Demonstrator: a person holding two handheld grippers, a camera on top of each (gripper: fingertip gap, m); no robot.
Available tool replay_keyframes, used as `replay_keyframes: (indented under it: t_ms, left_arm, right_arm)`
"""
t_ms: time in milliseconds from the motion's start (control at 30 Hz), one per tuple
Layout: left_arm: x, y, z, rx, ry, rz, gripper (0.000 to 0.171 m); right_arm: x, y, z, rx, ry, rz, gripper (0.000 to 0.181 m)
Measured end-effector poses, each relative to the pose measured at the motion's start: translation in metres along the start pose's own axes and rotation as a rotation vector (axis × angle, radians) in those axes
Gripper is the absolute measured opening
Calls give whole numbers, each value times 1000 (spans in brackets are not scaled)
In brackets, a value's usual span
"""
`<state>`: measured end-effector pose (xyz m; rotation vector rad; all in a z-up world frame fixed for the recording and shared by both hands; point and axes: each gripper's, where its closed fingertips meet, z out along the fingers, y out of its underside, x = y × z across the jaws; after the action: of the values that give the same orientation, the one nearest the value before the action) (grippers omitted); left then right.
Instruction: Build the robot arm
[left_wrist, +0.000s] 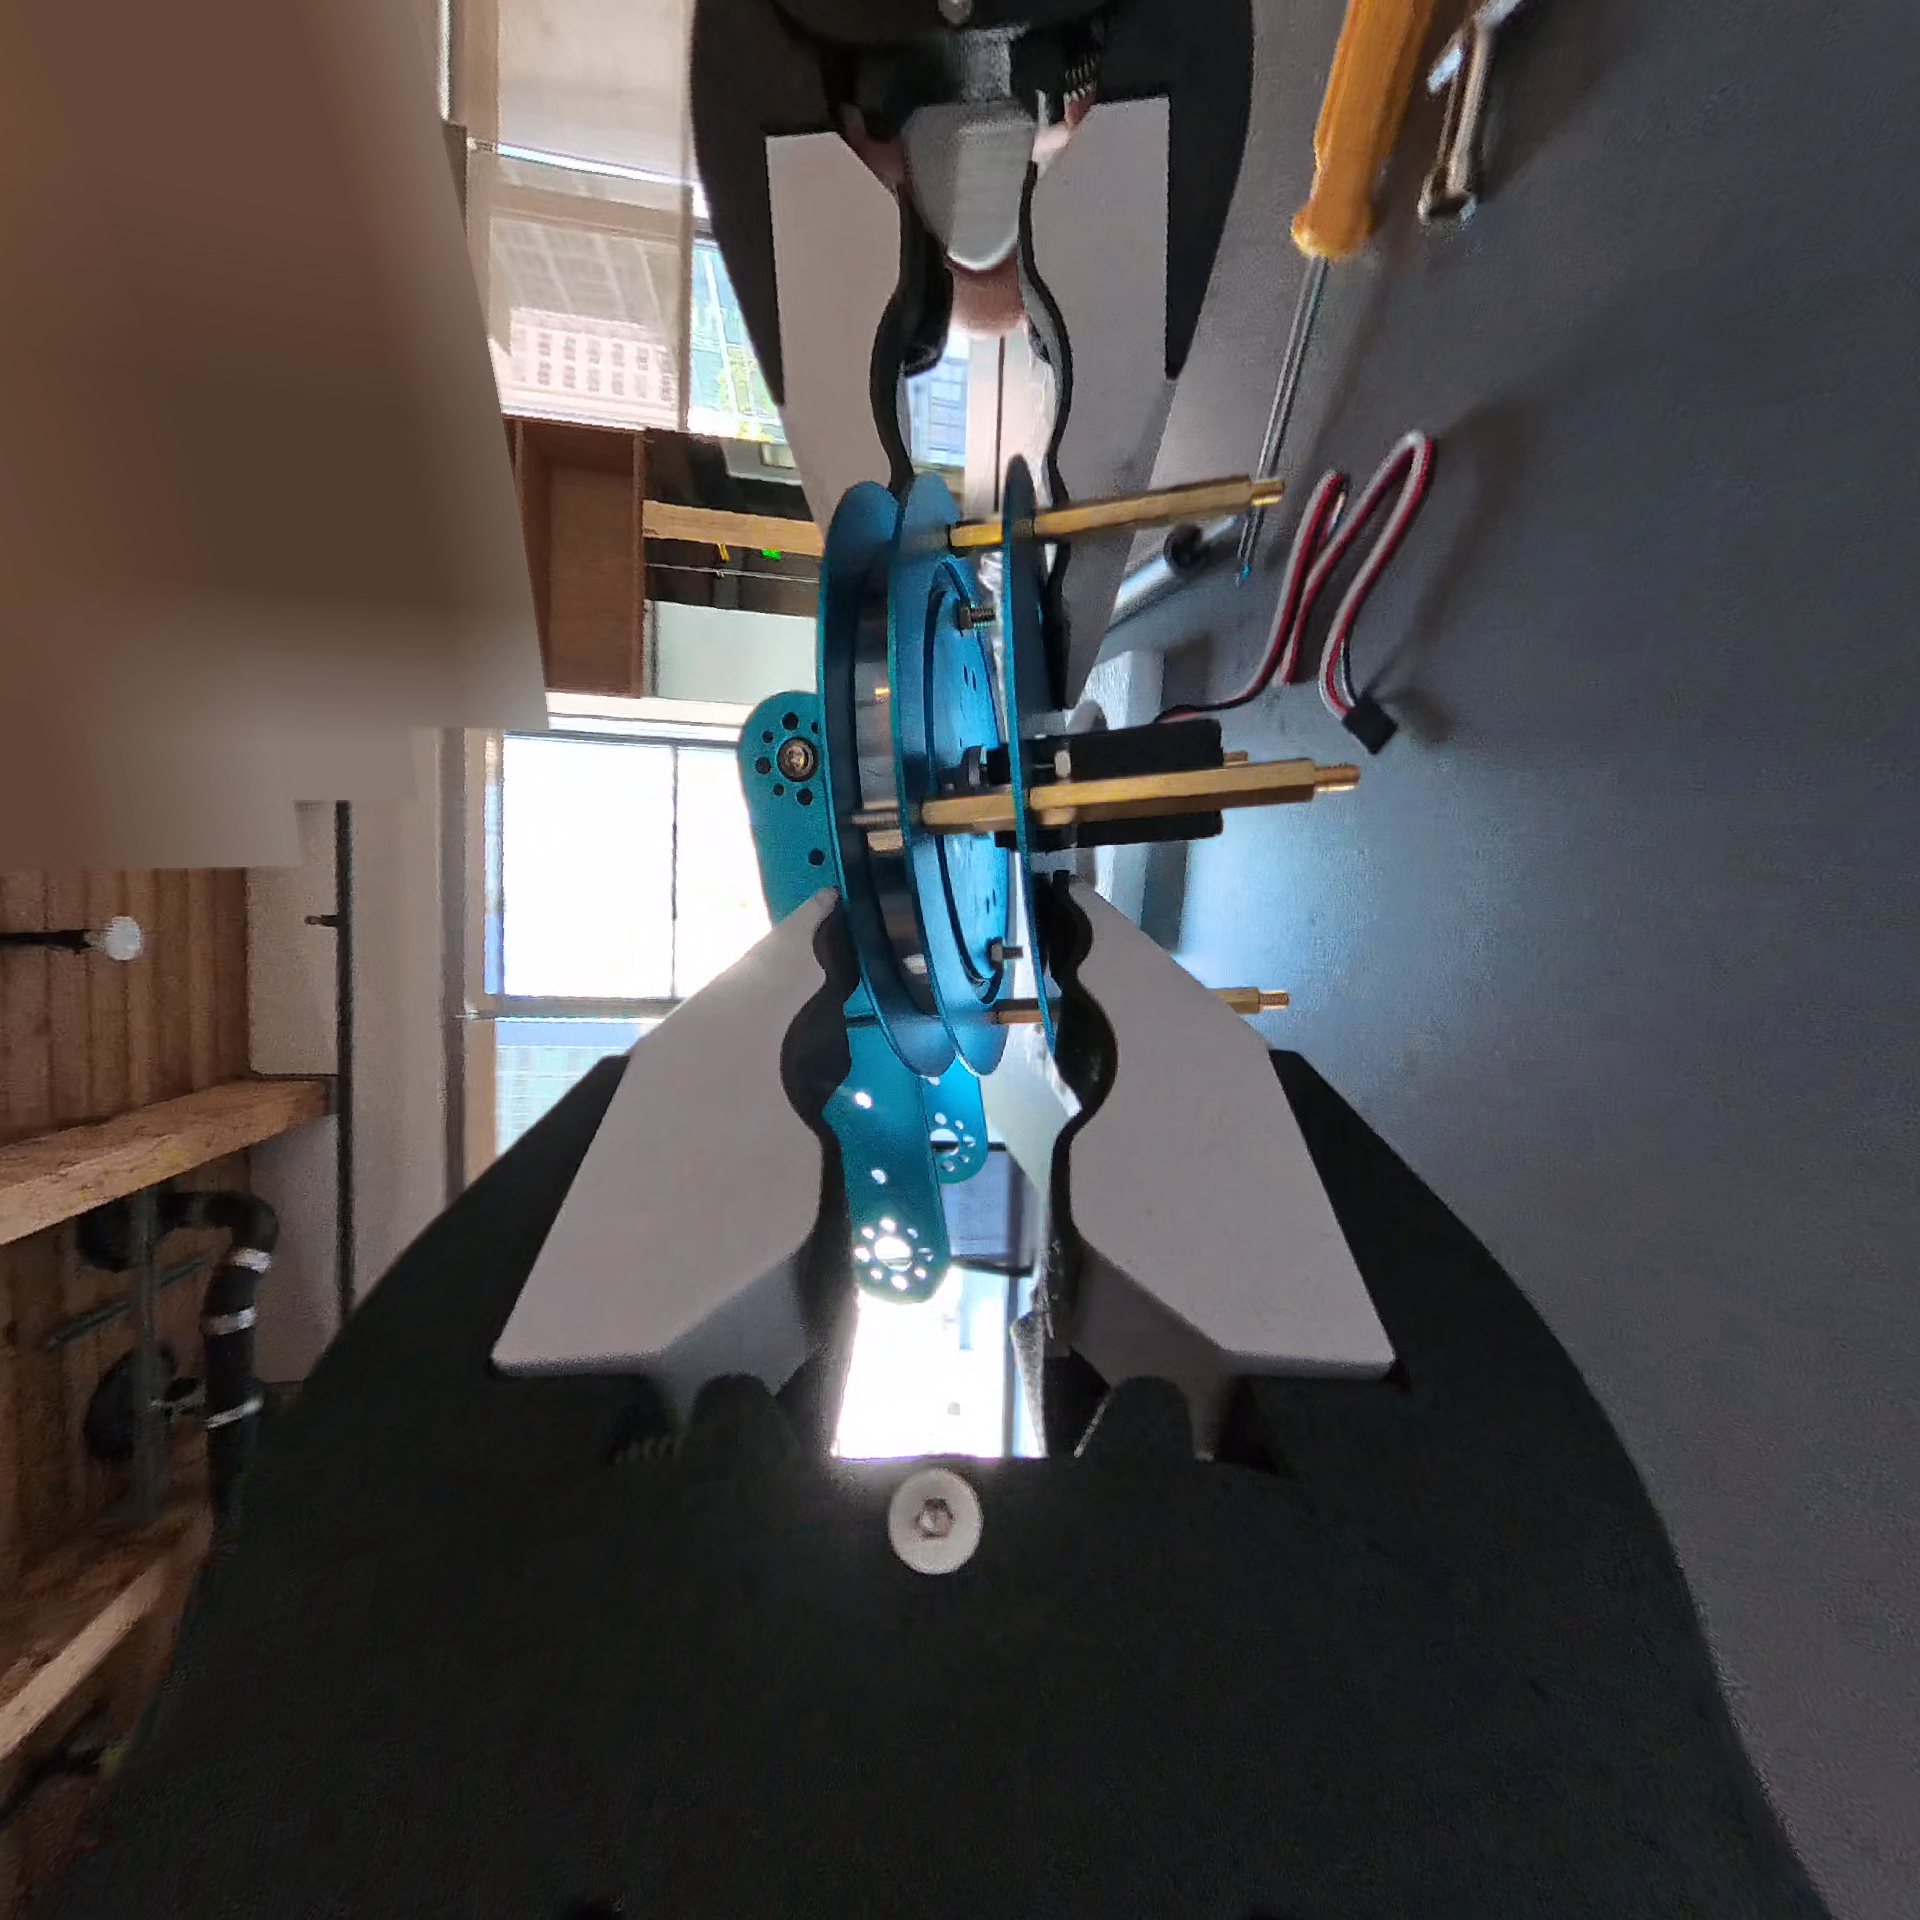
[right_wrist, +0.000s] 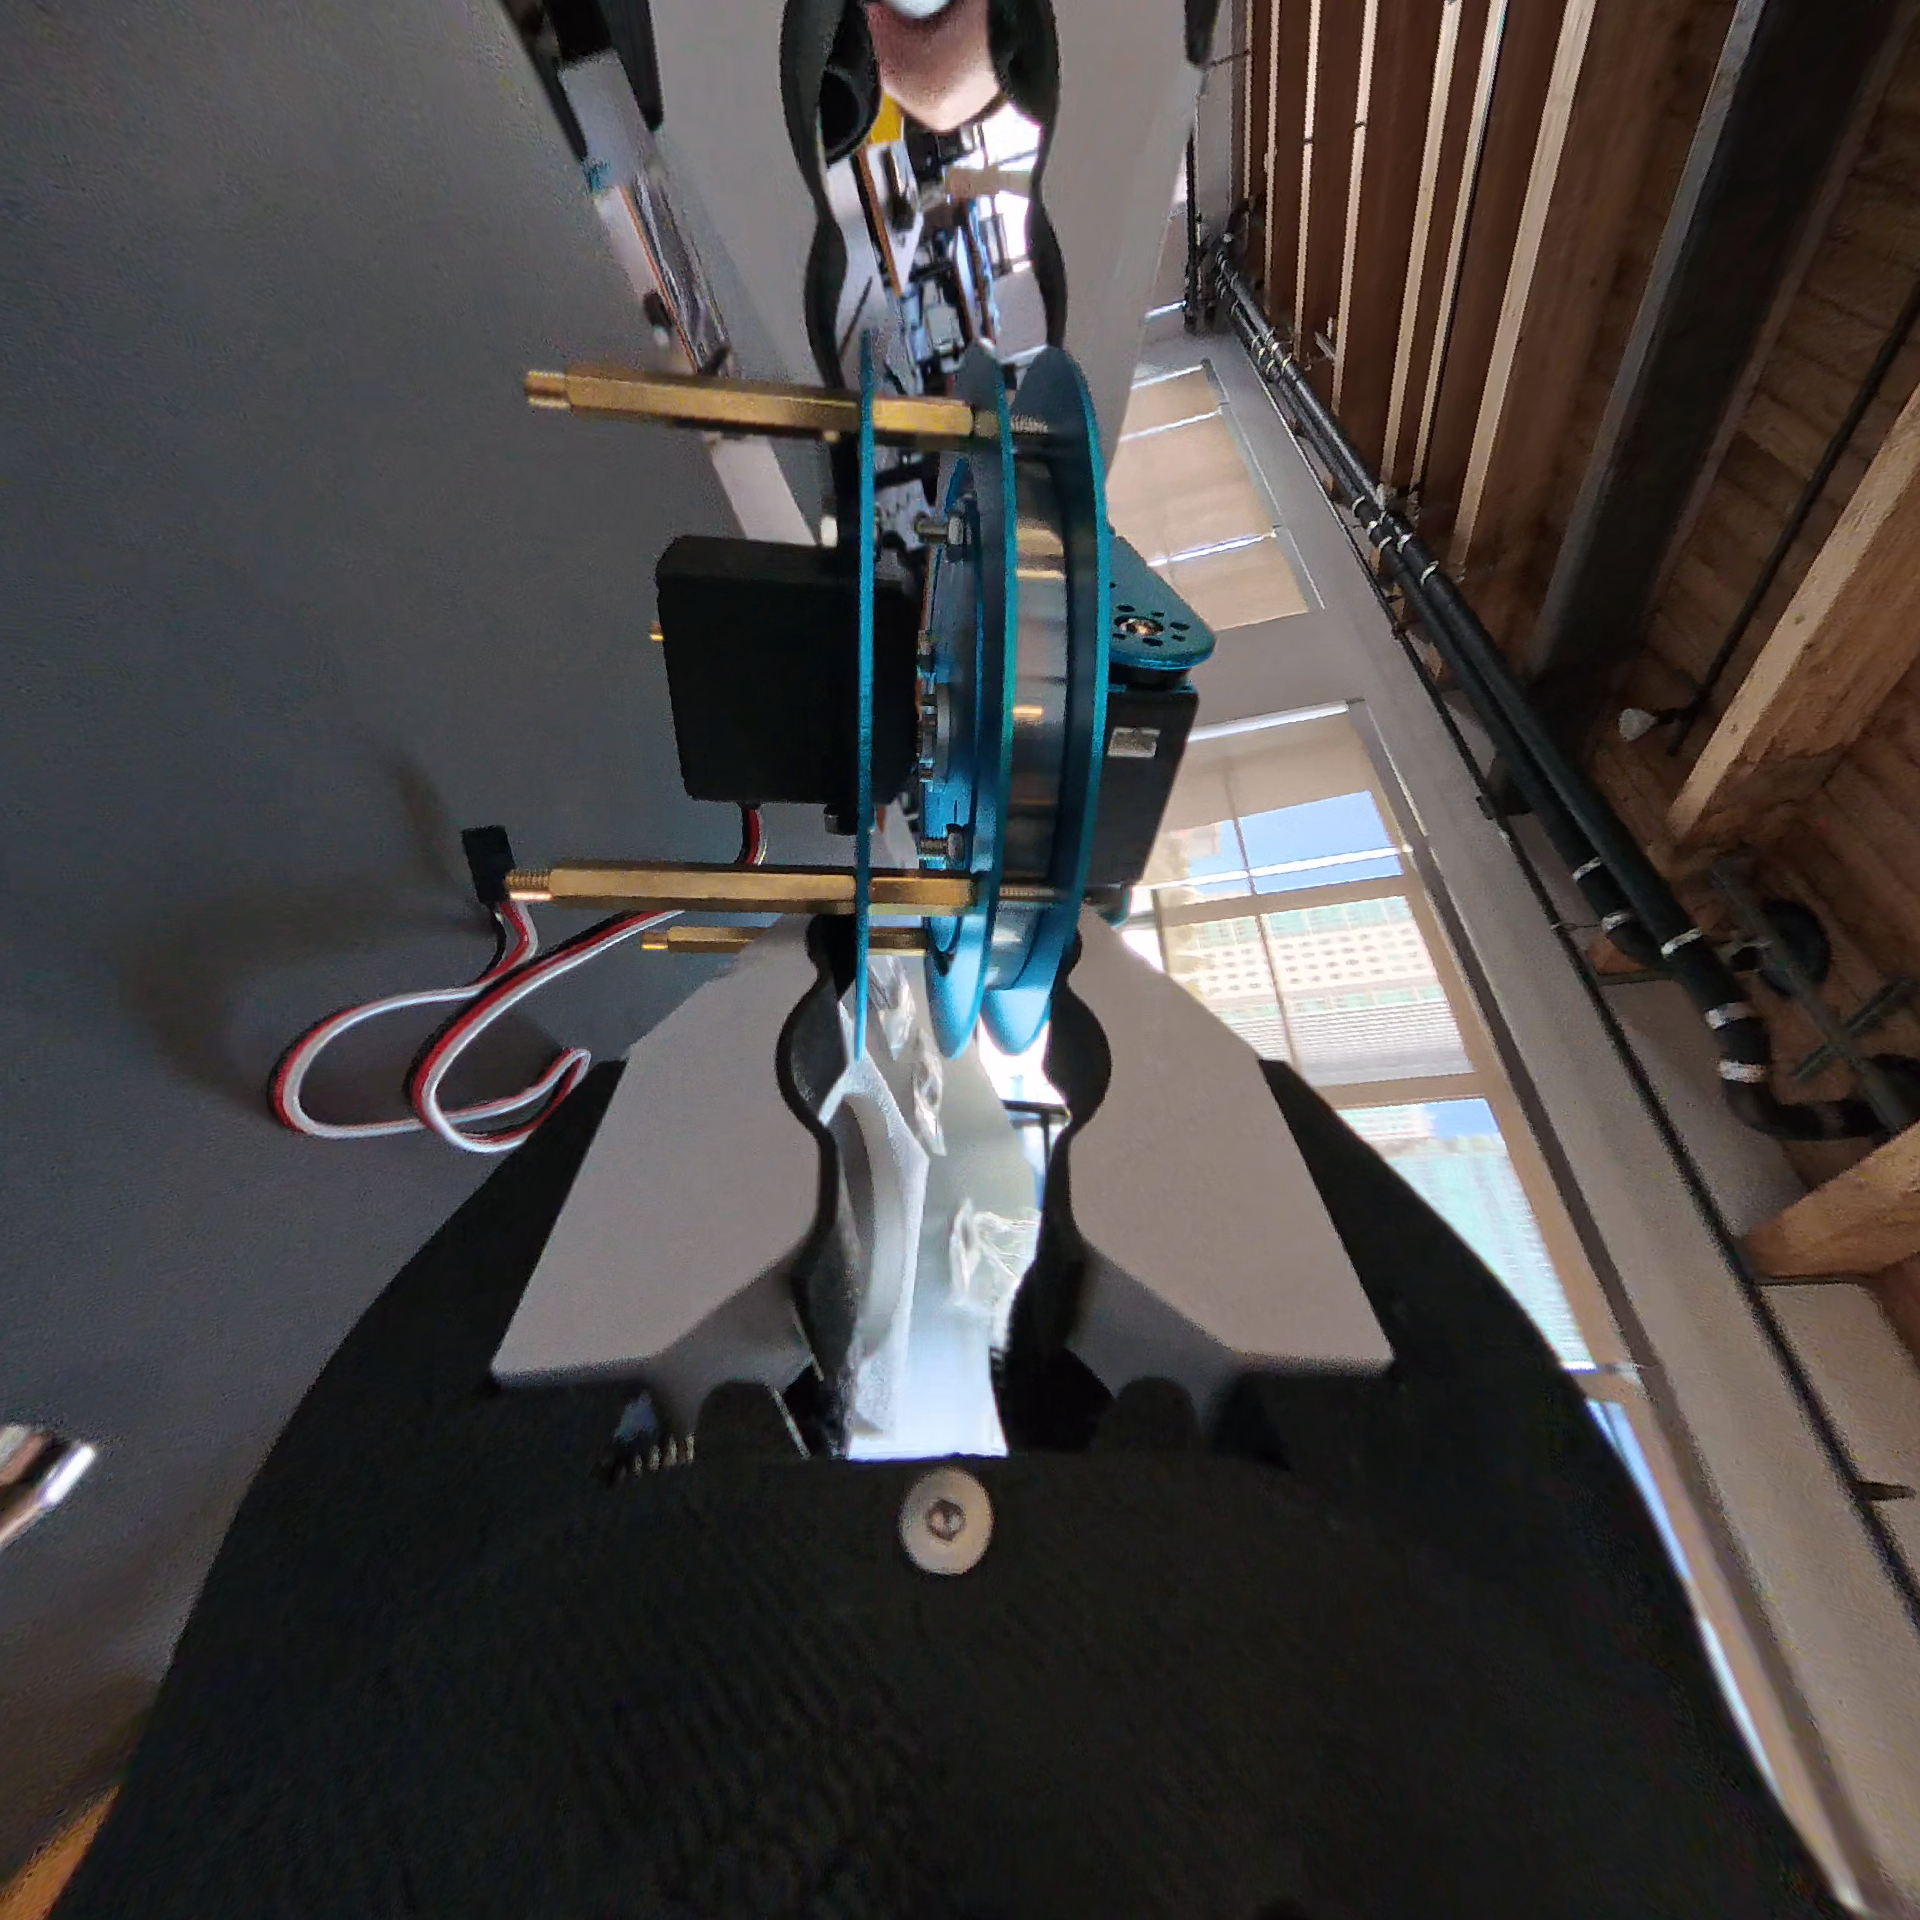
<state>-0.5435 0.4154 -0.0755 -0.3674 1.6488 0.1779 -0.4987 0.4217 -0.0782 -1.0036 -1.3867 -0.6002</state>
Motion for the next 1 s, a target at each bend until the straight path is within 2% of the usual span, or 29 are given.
replay_keyframes:
  t_ms: [167, 633, 733, 1000]
  left_arm:
    - [21, 5, 4, 22, -48, 74, 35]
    - [32, -7, -4, 137, -196, 173, 34]
    - [34, -6, -8, 161, -172, 105, 35]
    - [27, 13, -19, 144, -89, -262, 53]
  right_arm:
    - [-17, 4, 3, -50, -5, -118, 34]
    - [-28, -3, -11, -172, 108, -362, 35]
    - [-30, -5, -13, -196, 114, -397, 36]
    - [-31, -4, -15, -246, 64, -393, 38]
